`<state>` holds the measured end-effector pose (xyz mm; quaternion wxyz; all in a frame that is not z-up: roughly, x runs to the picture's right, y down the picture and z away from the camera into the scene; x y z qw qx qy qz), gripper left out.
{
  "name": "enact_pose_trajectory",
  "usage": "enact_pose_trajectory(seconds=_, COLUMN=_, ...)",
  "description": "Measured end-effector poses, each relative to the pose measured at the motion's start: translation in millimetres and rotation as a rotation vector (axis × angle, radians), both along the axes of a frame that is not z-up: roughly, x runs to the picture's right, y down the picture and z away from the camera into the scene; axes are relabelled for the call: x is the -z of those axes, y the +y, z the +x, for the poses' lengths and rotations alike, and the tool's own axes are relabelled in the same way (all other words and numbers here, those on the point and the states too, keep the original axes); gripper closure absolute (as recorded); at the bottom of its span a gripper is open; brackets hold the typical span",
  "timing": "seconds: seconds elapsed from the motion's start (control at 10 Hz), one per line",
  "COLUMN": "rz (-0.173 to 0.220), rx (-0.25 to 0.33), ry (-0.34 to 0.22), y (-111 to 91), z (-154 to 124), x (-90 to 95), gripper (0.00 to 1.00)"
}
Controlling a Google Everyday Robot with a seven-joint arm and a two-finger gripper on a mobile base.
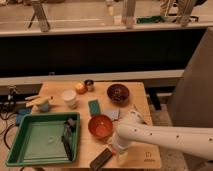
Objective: Place eraser in red bowl
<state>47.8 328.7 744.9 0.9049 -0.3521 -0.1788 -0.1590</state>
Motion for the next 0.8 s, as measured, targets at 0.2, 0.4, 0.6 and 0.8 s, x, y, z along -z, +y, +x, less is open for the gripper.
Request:
enact_pose_trajectory(seconds=0.2, rz=0.012, rx=-0.025, ry=0.012, y=-3, z=9, x=2.5, gripper=0.2)
enact_pose_trajectory(seconds=0.4, rz=0.001, rx=-0.043, ry=-0.012, y=-3, z=9, x=6.4, gripper=0.2)
enact_pose_trajectory(seconds=0.6, rz=-0.041, rx=-0.059, ry=-0.045, y=1, z=0, x=11.0, gripper=0.2)
enact_pose_trajectory(seconds=0.8, rz=-0.056, rx=-0.041, ry=-0.065, y=6, z=-10, x=15.4, gripper=0.2)
